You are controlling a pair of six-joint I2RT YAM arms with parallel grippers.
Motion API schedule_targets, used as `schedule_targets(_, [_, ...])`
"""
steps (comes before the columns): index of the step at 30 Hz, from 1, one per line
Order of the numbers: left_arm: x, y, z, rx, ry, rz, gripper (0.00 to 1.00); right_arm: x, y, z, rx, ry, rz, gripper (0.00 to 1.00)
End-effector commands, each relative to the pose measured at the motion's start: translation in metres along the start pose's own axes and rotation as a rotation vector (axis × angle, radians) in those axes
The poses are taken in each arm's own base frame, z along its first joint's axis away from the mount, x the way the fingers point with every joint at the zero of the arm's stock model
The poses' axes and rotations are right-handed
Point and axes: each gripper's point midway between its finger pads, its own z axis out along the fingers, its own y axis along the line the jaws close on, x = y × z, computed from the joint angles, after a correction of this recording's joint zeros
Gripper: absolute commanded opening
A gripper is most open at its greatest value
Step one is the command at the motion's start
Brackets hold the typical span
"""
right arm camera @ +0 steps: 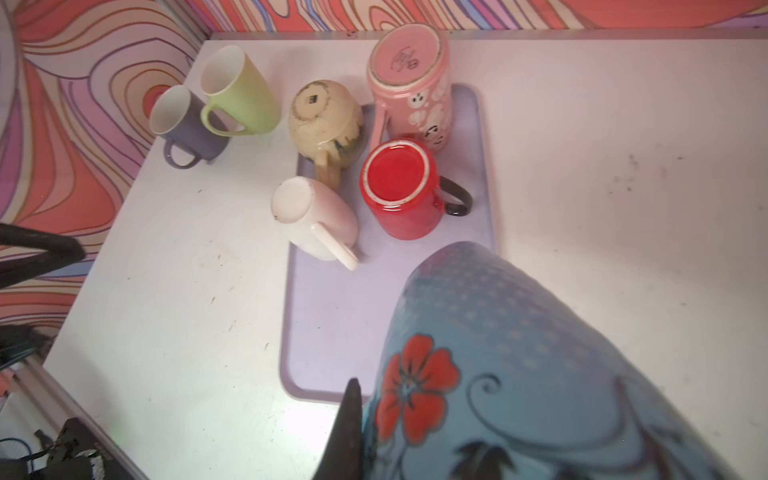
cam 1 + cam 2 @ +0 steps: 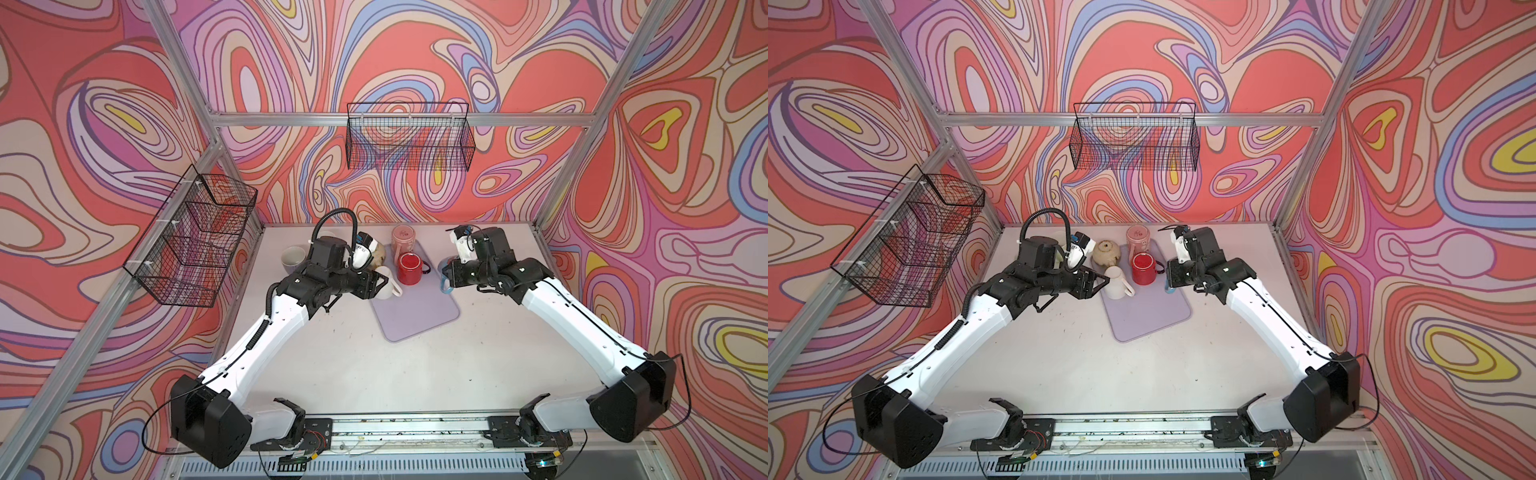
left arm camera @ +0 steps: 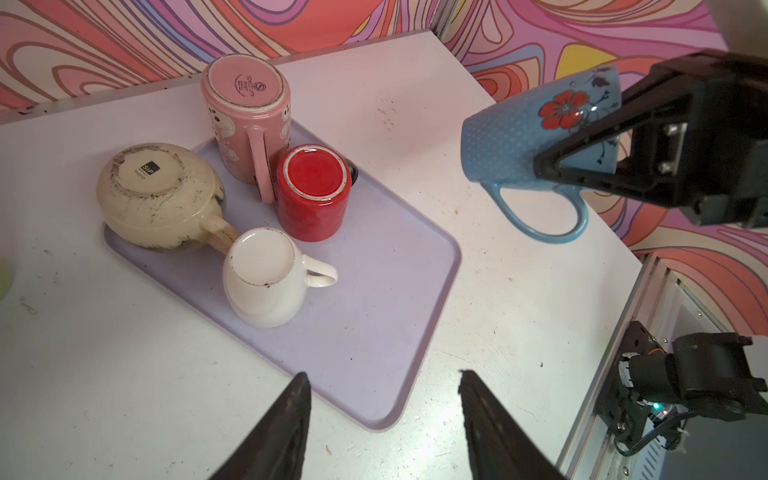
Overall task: Turn the mug right side up
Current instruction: 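Open the left gripper and pull the right gripper away with the mug, then carry the light blue mug with the right gripper to the table's far corner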
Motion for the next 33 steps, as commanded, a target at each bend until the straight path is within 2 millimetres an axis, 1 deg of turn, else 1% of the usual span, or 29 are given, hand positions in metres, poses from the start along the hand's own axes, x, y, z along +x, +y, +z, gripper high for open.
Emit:
schedule_targets(1, [0.004, 0.002, -0.005, -0.056, 0.029, 0.068, 0.59, -0.013, -0.033, -0.009, 0.108, 0.007, -0.031, 0.0])
schedule_targets(8, [0.008, -0.006, -0.008, -0.093, 0.046, 0.136, 0.59, -0.021, -0.074, 0.003, 0.193, 0.065, -0.008, 0.0])
schedule_targets(17, [0.014, -0.017, -0.006, -0.101, 0.07, 0.192, 0.59, -0.037, -0.12, 0.023, 0.256, 0.151, 0.019, 0.0])
schedule_targets(19, [0.014, -0.018, -0.006, -0.102, 0.069, 0.196, 0.59, -0.042, -0.126, 0.026, 0.24, 0.156, 0.034, 0.0])
schedule_targets(20, [0.014, -0.019, -0.007, -0.099, 0.067, 0.199, 0.59, -0.043, -0.13, 0.033, 0.237, 0.166, 0.036, 0.0])
schedule_targets(25, [0.017, -0.024, -0.004, -0.09, 0.081, 0.209, 0.59, -0.052, -0.16, 0.048, 0.288, 0.209, 0.061, 0.0])
schedule_targets(29, [0.019, -0.028, -0.003, -0.091, 0.087, 0.23, 0.59, -0.055, -0.174, 0.062, 0.306, 0.23, 0.058, 0.0])
schedule_targets(33, [0.021, -0.035, 0.0, -0.066, 0.092, 0.233, 0.58, -0.054, -0.194, 0.075, 0.309, 0.253, 0.071, 0.0])
